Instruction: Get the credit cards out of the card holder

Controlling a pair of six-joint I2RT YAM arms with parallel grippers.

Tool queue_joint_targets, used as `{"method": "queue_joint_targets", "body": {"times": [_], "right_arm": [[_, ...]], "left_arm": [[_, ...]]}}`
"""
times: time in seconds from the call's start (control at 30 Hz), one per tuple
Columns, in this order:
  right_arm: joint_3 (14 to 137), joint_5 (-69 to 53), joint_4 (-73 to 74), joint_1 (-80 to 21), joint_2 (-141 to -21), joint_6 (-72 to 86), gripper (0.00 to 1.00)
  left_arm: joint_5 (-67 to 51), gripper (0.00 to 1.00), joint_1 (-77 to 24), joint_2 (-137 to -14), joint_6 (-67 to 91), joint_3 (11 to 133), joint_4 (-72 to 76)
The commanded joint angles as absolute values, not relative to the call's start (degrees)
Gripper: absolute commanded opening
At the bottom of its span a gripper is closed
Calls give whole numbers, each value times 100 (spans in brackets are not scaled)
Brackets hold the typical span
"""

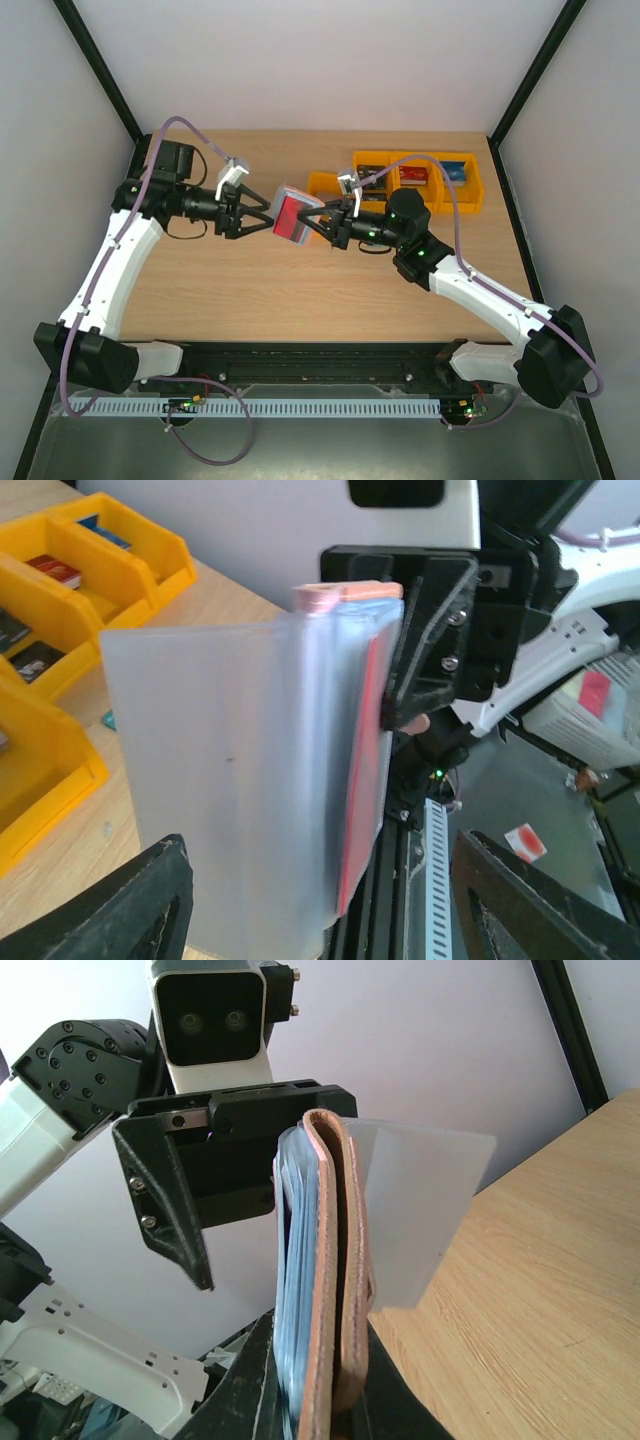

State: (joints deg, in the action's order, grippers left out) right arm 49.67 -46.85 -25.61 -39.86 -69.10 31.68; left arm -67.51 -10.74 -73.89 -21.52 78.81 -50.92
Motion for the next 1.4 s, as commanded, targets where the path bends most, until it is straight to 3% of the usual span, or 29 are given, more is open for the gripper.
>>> {"method": "queue_joint_targets", "body": {"times": [0.0,0.13,0.2,0.27,0.37,0.4,0.47,0.57,0.7,0.83,1.07,1.13,1.37], "right_arm": [[5159,-4869,-2705,-4003,-6834,3061,2],[5152,-5181,-2960,-4005,-6896,3207,2],[5109,-5340,-3169,-4008,-6932,3295,2],[5059,-5377,-3304,-4006,-6910,3326,2],[4985,-5267,-3356,-4008,-6779,3257,2],[4975,-5167,-3276,-4000,-6724,3192,4],[4947,-4899,-2991,-3985,-6590,2956,20],[4821,-4638,-2686,-3899,-6295,2671,60],[4400,-5179,-3532,-3823,-6119,3060,100],[4628,-5206,-3525,-3823,-6505,3376,99],[4749,-5271,-4986,-3939,-7135,4458,99],[4853,-5321,-4976,-4031,-7239,4406,83],[5023,-5589,-4728,-4134,-7361,4275,7]], "left_arm": [[-7136,73,-1337,-7424,-2472,7814,-5188],[-6676,74,-1827,-7586,-2222,7820,-4918],[-6698,66,-1979,-7675,-2119,7851,-4819],[-6772,45,-2047,-7739,-2094,7916,-4803],[-6743,4,-2052,-7709,-2155,7933,-4830],[-6748,3,-2056,-7682,-2228,7934,-4879],[-6861,2,-2049,-7632,-2580,7995,-5141],[-7020,2,-2048,-7578,-3172,8206,-5700],[-7138,2,-2048,-7591,-3515,8503,-6043],[-7231,2,-2064,-7633,-3620,8587,-6134],[-7273,2,-2083,-7631,-3625,8589,-6170],[-7261,2,-2083,-7637,-3626,8587,-6170],[-7047,2,-2078,-7743,-3524,8858,-6108]]}}
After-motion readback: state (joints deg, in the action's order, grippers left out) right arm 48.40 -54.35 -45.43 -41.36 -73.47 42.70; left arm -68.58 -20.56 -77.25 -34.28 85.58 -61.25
